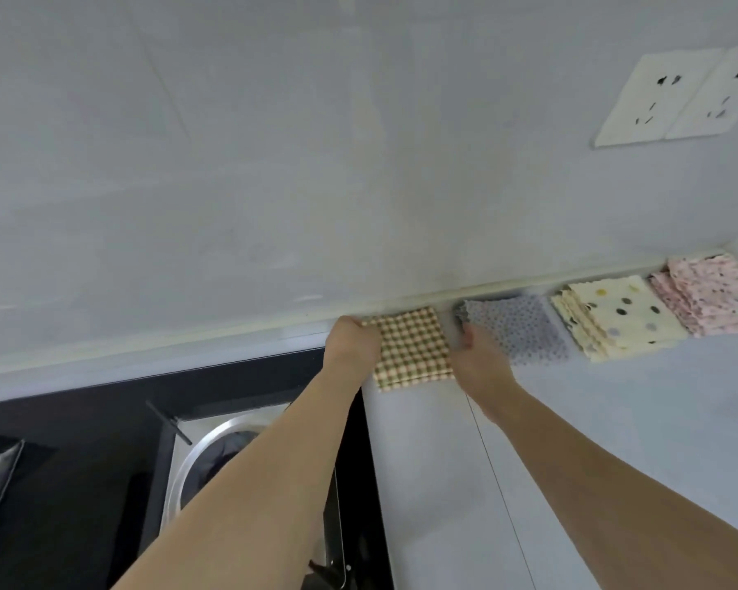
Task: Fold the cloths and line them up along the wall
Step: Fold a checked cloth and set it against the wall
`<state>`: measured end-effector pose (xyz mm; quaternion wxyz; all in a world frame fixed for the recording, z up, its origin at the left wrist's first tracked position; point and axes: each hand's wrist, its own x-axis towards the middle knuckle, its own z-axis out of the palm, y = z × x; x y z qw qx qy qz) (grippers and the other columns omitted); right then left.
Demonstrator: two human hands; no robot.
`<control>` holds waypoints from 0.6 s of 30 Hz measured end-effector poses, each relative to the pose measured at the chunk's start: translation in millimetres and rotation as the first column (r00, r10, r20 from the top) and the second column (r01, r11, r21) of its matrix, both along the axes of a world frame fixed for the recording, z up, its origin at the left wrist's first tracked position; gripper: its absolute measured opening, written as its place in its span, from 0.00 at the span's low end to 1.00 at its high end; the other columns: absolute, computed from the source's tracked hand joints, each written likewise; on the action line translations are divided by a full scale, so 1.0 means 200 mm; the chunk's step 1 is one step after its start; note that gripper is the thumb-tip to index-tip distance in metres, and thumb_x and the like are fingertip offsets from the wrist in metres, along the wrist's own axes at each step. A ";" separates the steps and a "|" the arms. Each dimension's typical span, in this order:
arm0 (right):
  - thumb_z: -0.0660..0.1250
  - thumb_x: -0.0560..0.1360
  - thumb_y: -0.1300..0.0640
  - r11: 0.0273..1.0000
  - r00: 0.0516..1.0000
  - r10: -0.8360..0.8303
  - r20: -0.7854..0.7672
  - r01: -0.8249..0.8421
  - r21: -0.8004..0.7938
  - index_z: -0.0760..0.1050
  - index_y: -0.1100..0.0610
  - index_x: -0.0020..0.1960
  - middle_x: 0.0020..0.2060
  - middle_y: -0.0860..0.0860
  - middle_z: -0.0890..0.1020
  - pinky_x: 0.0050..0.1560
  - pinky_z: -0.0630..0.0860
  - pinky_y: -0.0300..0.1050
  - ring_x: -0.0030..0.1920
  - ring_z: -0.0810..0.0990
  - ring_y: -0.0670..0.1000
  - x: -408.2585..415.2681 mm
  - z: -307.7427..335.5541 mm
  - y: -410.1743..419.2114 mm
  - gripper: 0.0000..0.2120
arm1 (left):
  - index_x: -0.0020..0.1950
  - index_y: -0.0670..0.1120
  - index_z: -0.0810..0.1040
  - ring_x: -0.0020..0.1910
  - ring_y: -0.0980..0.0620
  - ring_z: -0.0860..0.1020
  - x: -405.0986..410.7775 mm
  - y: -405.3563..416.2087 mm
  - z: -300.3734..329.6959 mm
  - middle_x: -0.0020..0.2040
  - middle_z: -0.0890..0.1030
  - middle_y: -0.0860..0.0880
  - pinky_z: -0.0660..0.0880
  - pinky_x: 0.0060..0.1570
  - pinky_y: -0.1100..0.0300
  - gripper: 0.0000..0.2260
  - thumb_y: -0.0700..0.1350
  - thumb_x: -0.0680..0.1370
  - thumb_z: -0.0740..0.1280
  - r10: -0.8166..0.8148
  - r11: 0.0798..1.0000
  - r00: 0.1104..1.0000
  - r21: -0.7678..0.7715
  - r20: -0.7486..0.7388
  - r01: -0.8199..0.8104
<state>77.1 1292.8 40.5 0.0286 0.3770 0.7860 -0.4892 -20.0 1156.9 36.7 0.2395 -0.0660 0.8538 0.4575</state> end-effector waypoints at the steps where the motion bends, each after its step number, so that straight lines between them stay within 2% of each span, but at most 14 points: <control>1: 0.57 0.75 0.62 1.000 1.000 0.011 -0.010 -0.011 0.015 0.70 0.58 0.58 0.51 0.55 0.77 0.35 0.70 0.44 0.44 0.75 0.52 0.02 0.01 -0.01 0.12 | 0.53 0.45 0.71 0.37 0.54 0.72 0.02 -0.02 0.02 0.44 0.76 0.50 0.69 0.35 0.61 0.06 0.43 0.78 0.59 -0.033 0.999 0.999 -0.025 -0.024 0.032; 4: 0.55 0.75 0.66 0.993 0.992 0.110 -0.067 -0.106 0.051 0.67 0.54 0.61 0.52 0.51 0.72 0.31 0.65 0.33 0.41 0.70 0.47 0.10 0.11 -0.09 0.16 | 0.58 0.46 0.69 0.40 0.55 0.72 0.09 -0.11 0.16 0.46 0.73 0.53 0.68 0.36 0.62 0.08 0.43 0.80 0.57 -0.181 0.980 0.972 -0.109 -0.148 0.166; 6: 0.55 0.75 0.68 0.981 0.978 0.166 -0.126 -0.152 0.117 0.66 0.56 0.67 0.56 0.50 0.72 0.32 0.65 0.30 0.44 0.70 0.47 0.15 0.19 -0.18 0.22 | 0.62 0.43 0.70 0.49 0.50 0.74 0.15 -0.22 0.25 0.54 0.74 0.49 0.70 0.45 0.59 0.12 0.43 0.80 0.56 -0.316 0.937 0.908 -0.238 -0.275 0.255; 7: 0.56 0.76 0.67 0.974 0.973 0.188 -0.135 -0.168 0.151 0.65 0.58 0.69 0.59 0.52 0.73 0.37 0.68 0.30 0.47 0.71 0.48 0.17 0.22 -0.23 0.22 | 0.64 0.43 0.70 0.54 0.48 0.74 0.19 -0.28 0.28 0.58 0.74 0.47 0.71 0.49 0.56 0.13 0.44 0.81 0.56 -0.383 0.908 0.861 -0.307 -0.335 0.285; 9: 0.58 0.78 0.64 0.949 0.970 0.225 -0.095 -0.196 0.247 0.64 0.60 0.70 0.63 0.55 0.72 0.50 0.72 0.42 0.55 0.72 0.54 0.20 0.29 -0.35 0.20 | 0.66 0.44 0.70 0.59 0.46 0.73 0.27 -0.43 0.32 0.62 0.74 0.47 0.73 0.55 0.52 0.15 0.46 0.81 0.57 -0.496 0.848 0.764 -0.421 -0.412 0.323; 11: 0.60 0.77 0.63 0.909 0.958 0.276 -0.077 -0.234 0.345 0.65 0.61 0.69 0.64 0.58 0.72 0.57 0.74 0.53 0.59 0.73 0.57 0.24 0.35 -0.50 0.20 | 0.68 0.45 0.69 0.61 0.48 0.71 0.35 -0.59 0.36 0.64 0.73 0.48 0.72 0.59 0.53 0.16 0.47 0.82 0.57 -0.575 0.793 0.695 -0.505 -0.432 0.342; 15: 0.60 0.78 0.61 0.842 0.921 0.383 -0.068 -0.318 0.435 0.63 0.59 0.72 0.67 0.55 0.69 0.65 0.70 0.50 0.66 0.69 0.55 0.30 0.45 -0.85 0.23 | 0.70 0.48 0.67 0.64 0.49 0.70 0.46 -0.96 0.44 0.67 0.71 0.50 0.69 0.65 0.54 0.17 0.48 0.82 0.57 -0.631 0.744 0.629 -0.586 -0.455 0.322; 18: 0.61 0.78 0.59 0.815 0.904 0.421 -0.074 -0.342 0.468 0.62 0.57 0.73 0.70 0.54 0.67 0.68 0.67 0.48 0.70 0.67 0.54 0.33 0.50 -1.16 0.24 | 0.71 0.48 0.67 0.65 0.49 0.70 0.48 -1.26 0.50 0.68 0.71 0.50 0.68 0.66 0.54 0.17 0.49 0.82 0.56 -0.630 0.742 0.613 -0.602 -0.477 0.295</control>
